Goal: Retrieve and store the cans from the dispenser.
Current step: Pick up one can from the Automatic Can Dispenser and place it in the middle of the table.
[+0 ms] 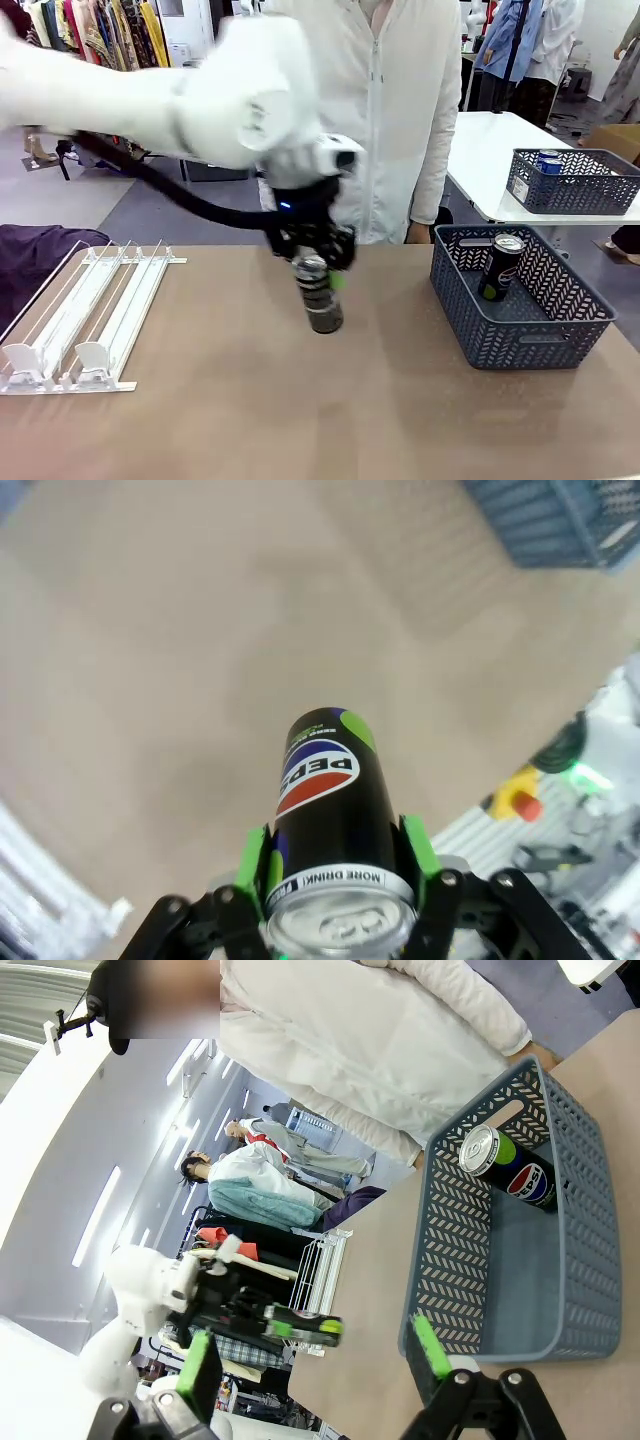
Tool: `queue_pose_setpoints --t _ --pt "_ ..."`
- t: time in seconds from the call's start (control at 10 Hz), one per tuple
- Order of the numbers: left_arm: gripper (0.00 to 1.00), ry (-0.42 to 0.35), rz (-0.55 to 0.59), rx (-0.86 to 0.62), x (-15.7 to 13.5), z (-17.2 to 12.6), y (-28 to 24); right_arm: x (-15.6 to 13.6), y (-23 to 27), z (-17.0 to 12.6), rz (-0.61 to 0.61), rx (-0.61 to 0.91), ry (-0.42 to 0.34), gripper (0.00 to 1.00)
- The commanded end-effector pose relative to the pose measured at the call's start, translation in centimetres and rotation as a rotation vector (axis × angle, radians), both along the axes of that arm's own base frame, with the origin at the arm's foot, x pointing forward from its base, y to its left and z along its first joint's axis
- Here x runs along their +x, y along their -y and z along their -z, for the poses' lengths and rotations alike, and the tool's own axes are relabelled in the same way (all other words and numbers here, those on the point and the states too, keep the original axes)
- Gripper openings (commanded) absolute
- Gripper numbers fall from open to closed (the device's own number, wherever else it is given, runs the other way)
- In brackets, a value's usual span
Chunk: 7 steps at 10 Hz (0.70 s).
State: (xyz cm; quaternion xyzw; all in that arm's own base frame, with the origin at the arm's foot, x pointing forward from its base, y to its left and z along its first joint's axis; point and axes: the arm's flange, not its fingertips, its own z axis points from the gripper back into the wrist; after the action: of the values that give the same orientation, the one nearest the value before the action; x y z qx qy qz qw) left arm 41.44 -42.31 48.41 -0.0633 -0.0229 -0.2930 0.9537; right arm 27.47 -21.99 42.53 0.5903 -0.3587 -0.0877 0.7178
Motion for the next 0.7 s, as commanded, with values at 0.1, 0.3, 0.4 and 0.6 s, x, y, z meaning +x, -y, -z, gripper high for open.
queue_pose_setpoints --t 0.1,0.3,0.4,0.6 --pt "0.00 -0.011 0.052 0.220 3.8 3.2 4.8 0.1 0.1 -0.4 0.003 0.015 0.009 1.00" --pt "0.00 -0.018 0.069 0.255 4.1 6.3 5.7 0.1 0.1 -0.4 0.003 0.015 0.009 1.00" --pt "0.00 -0.041 0.079 0.257 4.0 7.1 6.0 0.1 0.1 -0.4 0.003 0.015 0.009 1.00" --pt "0.00 -0.037 0.058 0.245 4.2 7.0 5.7 0.1 0.1 -0.4 0.003 0.015 0.009 1.00"
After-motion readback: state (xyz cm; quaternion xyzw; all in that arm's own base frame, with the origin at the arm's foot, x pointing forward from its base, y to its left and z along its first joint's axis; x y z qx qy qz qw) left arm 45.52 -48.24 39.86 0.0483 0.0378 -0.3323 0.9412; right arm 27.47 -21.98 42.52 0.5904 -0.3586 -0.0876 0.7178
